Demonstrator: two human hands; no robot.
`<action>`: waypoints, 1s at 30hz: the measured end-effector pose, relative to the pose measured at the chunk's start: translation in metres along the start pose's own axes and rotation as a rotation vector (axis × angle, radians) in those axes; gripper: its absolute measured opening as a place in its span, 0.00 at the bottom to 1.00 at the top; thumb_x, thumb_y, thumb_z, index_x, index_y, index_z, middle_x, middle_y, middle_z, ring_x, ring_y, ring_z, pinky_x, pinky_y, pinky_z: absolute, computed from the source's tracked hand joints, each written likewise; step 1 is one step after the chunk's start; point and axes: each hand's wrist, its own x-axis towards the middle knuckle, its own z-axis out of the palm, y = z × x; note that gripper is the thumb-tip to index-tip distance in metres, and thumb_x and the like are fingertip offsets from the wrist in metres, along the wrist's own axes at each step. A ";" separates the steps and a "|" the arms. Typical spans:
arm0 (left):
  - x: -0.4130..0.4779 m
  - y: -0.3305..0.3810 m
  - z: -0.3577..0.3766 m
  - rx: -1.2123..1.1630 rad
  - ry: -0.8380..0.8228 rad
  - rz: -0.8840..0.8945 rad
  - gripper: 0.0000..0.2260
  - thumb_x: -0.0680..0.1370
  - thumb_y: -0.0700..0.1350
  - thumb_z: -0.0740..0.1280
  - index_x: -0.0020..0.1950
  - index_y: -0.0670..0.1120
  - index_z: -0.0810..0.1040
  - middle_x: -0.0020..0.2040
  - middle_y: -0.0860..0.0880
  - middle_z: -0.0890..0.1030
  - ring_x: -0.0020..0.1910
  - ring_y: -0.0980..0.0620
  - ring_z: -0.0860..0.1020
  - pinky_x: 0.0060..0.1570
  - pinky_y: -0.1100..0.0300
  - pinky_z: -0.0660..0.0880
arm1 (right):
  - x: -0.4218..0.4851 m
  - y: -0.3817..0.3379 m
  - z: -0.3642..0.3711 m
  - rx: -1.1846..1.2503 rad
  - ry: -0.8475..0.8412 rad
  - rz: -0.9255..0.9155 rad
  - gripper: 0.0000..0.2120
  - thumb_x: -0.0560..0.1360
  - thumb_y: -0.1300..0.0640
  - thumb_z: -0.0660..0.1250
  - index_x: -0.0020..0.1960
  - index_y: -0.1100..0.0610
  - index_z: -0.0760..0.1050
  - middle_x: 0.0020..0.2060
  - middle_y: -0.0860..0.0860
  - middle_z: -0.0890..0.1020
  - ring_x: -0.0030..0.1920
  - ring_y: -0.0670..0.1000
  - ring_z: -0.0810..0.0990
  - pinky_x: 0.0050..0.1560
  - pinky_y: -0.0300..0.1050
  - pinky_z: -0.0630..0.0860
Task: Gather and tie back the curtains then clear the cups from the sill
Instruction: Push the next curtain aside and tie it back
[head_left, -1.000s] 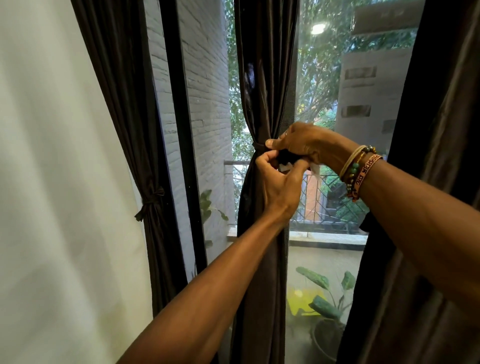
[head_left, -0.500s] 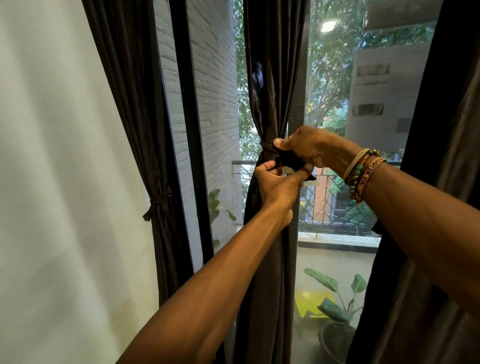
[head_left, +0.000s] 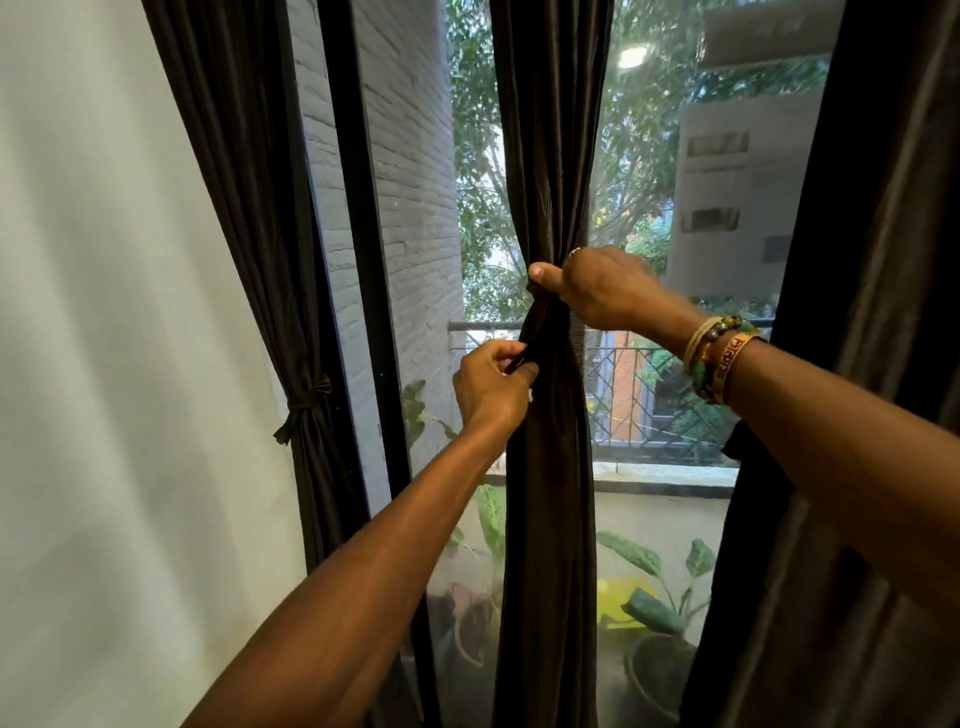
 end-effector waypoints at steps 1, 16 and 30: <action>0.000 0.002 -0.003 0.080 0.001 0.069 0.08 0.74 0.38 0.73 0.51 0.48 0.83 0.48 0.50 0.84 0.48 0.53 0.82 0.53 0.54 0.80 | 0.000 0.001 0.001 0.167 -0.056 -0.005 0.27 0.82 0.40 0.56 0.39 0.61 0.73 0.31 0.57 0.79 0.33 0.57 0.80 0.39 0.51 0.79; -0.004 0.044 -0.012 -0.215 0.031 0.432 0.07 0.74 0.40 0.75 0.50 0.48 0.82 0.45 0.54 0.84 0.45 0.58 0.83 0.45 0.65 0.80 | -0.036 0.023 0.022 -0.176 0.128 -0.378 0.17 0.80 0.41 0.57 0.56 0.55 0.68 0.44 0.54 0.78 0.38 0.55 0.74 0.40 0.54 0.76; 0.021 0.038 -0.022 0.324 -0.120 0.712 0.11 0.75 0.43 0.73 0.57 0.48 0.80 0.53 0.49 0.74 0.51 0.53 0.75 0.48 0.56 0.78 | -0.035 0.025 0.015 0.495 0.127 -0.255 0.28 0.83 0.42 0.51 0.35 0.60 0.73 0.31 0.55 0.76 0.32 0.53 0.74 0.36 0.49 0.70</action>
